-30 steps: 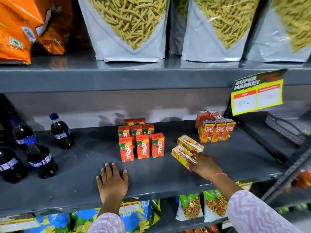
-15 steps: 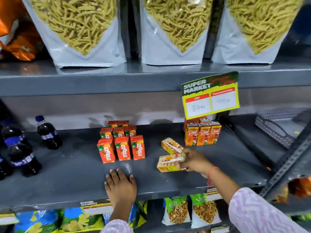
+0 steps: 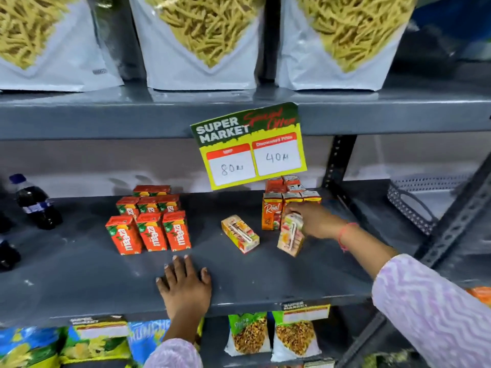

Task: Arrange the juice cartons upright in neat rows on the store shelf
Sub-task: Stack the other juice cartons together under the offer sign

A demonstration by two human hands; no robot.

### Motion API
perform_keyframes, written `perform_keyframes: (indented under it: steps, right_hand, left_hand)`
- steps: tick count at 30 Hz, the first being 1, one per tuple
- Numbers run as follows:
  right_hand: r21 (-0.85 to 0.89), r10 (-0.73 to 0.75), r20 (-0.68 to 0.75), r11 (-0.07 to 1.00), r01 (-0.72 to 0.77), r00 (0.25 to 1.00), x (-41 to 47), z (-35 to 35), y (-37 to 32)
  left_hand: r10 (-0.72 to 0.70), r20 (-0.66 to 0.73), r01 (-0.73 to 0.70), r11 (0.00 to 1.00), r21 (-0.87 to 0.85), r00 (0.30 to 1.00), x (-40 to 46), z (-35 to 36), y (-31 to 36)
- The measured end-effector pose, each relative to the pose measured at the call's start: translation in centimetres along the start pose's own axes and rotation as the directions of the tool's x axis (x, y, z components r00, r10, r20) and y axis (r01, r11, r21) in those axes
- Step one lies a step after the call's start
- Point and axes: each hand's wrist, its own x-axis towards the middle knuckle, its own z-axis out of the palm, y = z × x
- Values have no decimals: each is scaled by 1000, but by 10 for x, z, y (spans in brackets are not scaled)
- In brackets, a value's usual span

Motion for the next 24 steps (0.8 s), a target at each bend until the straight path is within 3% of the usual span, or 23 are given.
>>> perform_keyframes:
  steps: [6, 11, 18, 24]
  right_hand:
    - [-19, -102, 83, 994, 104, 991, 23, 0, 8]
    - [41, -132, 6, 990, 132, 991, 29, 24, 13]
    - [-126, -161, 88, 977, 172, 983, 28, 8, 10]
    - [-305, -18, 141, 950, 61, 990, 30, -7, -3]
  left_hand:
    - [-24, 9, 24, 1000, -6, 1000, -1, -2, 2]
    - [-12, -18, 12, 1000, 10, 1000, -1, -1, 2]
    - [18, -35, -18, 1000, -11, 999, -2, -2, 3]
    - [-4, 36, 4, 1000, 20, 999, 2, 4, -2]
